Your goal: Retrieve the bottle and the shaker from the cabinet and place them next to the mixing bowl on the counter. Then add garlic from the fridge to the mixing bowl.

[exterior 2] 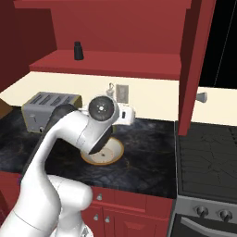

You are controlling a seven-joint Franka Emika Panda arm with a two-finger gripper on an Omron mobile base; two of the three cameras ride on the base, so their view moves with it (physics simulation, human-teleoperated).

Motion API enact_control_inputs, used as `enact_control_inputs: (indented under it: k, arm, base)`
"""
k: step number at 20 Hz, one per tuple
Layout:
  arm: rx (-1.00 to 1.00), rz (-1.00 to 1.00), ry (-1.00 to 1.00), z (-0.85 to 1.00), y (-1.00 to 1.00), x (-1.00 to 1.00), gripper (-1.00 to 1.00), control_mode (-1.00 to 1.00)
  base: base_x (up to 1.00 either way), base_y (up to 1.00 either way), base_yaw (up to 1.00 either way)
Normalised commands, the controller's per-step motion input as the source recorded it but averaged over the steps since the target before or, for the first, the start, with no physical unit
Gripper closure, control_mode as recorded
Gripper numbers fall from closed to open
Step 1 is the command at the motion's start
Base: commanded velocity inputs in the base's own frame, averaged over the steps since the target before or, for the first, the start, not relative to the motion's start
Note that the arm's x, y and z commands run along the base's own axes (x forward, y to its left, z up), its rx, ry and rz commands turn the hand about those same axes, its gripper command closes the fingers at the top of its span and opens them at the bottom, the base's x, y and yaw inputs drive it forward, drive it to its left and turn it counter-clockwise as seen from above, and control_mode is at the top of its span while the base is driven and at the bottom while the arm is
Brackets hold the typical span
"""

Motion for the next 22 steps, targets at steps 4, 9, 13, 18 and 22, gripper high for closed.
enact_control_inputs:
  k: [4, 9, 13, 18, 22]
  arm:
    - [0.00, 0.24, -0.05, -0.15, -0.39, 0.54, 1.00, -1.00]
    - [0.00, 0.29, -0.01, -0.12, -0.40, 0.78, 1.00, -1.00]
    - [0.00, 0.29, 0.00, -0.08, -0.39, 0.33, 1.00, -1.00]
    - [0.00, 0.12, 0.03, -0.05, -0.23, 0.26, 1.00, -1.00]
    - [0.00, 0.01, 0.10, -0.64, -0.04, 0.32, 1.00, -1.00]
  base:
    - [0.00, 0.00, 0.00]
    - [0.00, 0.00, 0.00]
    - [0.00, 0.00, 0.00]
    - [0.00, 0.00, 0.00]
    - [0.00, 0.00, 0.00]
